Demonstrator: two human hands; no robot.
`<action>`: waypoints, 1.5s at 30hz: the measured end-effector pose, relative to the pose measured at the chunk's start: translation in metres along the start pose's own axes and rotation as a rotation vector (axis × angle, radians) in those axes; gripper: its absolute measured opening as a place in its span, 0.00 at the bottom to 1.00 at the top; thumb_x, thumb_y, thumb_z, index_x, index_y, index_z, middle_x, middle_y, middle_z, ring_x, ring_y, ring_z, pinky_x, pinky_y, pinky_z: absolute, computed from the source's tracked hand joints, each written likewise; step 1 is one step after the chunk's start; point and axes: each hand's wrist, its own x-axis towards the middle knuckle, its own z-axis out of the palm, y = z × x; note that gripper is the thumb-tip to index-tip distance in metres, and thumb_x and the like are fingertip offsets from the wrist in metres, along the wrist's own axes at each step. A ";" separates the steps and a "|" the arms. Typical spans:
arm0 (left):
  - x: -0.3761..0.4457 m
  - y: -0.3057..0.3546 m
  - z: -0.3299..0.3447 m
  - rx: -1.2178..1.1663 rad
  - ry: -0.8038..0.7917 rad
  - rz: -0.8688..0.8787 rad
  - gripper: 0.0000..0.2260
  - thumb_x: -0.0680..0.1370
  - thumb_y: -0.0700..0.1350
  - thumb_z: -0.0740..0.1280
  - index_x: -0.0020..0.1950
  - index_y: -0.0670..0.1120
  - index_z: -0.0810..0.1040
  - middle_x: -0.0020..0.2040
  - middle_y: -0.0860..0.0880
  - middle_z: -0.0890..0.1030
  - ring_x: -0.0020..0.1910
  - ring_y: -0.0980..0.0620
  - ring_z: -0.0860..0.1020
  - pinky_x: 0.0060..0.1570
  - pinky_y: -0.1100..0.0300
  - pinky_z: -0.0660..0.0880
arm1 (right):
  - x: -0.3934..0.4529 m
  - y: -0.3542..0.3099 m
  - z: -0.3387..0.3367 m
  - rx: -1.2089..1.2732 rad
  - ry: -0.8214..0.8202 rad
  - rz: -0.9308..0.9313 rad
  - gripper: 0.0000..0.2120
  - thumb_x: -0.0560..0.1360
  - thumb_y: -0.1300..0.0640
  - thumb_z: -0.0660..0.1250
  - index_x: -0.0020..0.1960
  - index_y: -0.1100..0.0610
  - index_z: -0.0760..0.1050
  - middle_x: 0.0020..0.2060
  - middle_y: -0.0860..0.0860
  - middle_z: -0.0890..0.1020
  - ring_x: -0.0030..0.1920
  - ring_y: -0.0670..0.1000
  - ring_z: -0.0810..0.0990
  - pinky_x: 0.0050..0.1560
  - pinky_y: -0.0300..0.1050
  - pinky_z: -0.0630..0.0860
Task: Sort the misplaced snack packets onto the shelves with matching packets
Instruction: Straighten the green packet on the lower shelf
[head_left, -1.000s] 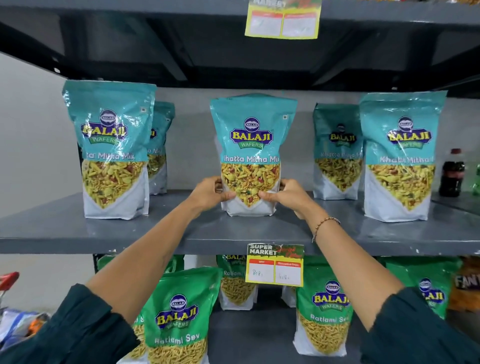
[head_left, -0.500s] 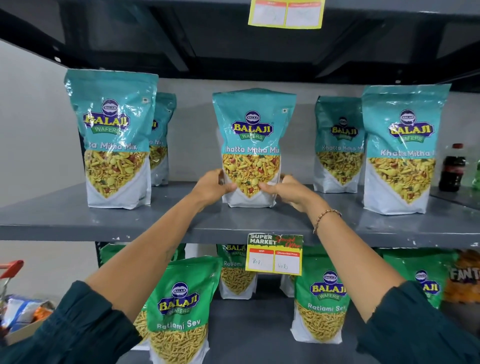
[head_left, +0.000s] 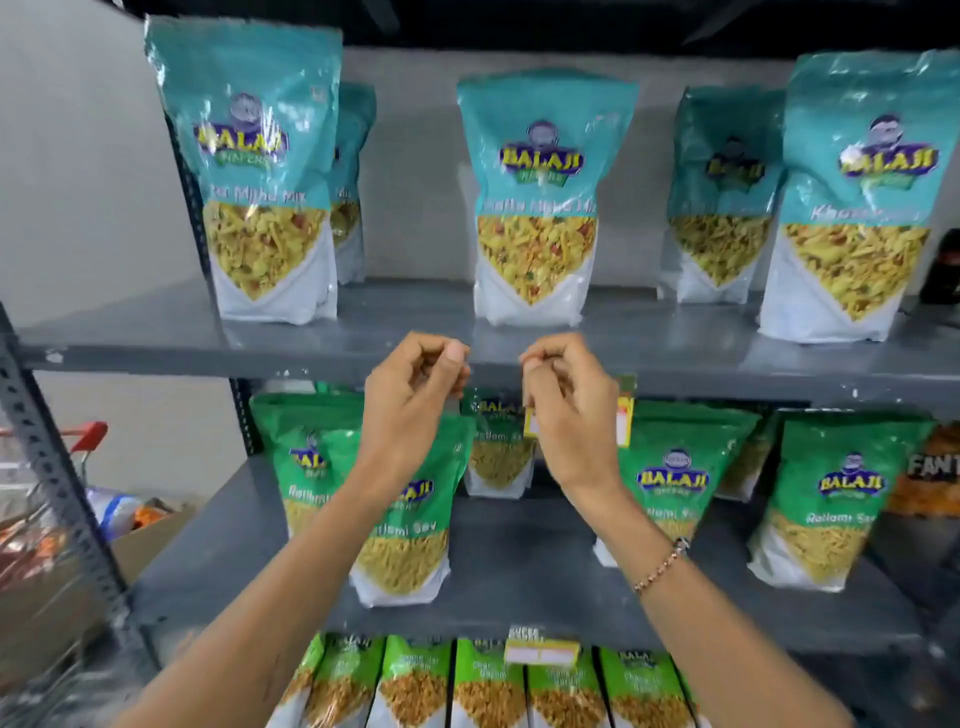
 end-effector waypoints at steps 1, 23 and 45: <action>-0.014 -0.012 -0.007 0.030 -0.006 -0.026 0.04 0.77 0.48 0.64 0.43 0.52 0.78 0.33 0.53 0.81 0.33 0.57 0.78 0.37 0.67 0.75 | -0.021 0.006 0.005 0.029 -0.063 -0.015 0.06 0.73 0.60 0.60 0.40 0.51 0.71 0.25 0.51 0.73 0.26 0.53 0.70 0.28 0.49 0.67; -0.139 -0.225 -0.105 0.633 -0.259 -0.863 0.41 0.69 0.50 0.74 0.74 0.42 0.55 0.72 0.42 0.67 0.69 0.41 0.67 0.59 0.51 0.69 | -0.158 0.218 0.076 -0.400 -0.787 0.741 0.36 0.73 0.52 0.69 0.73 0.59 0.54 0.71 0.57 0.66 0.69 0.57 0.67 0.62 0.48 0.68; -0.094 -0.254 0.026 0.424 -0.209 -0.774 0.28 0.60 0.40 0.80 0.56 0.40 0.73 0.53 0.40 0.81 0.51 0.43 0.80 0.54 0.46 0.78 | -0.106 0.274 -0.030 -0.448 -0.413 0.761 0.30 0.60 0.58 0.80 0.58 0.63 0.71 0.49 0.60 0.81 0.49 0.58 0.80 0.52 0.56 0.77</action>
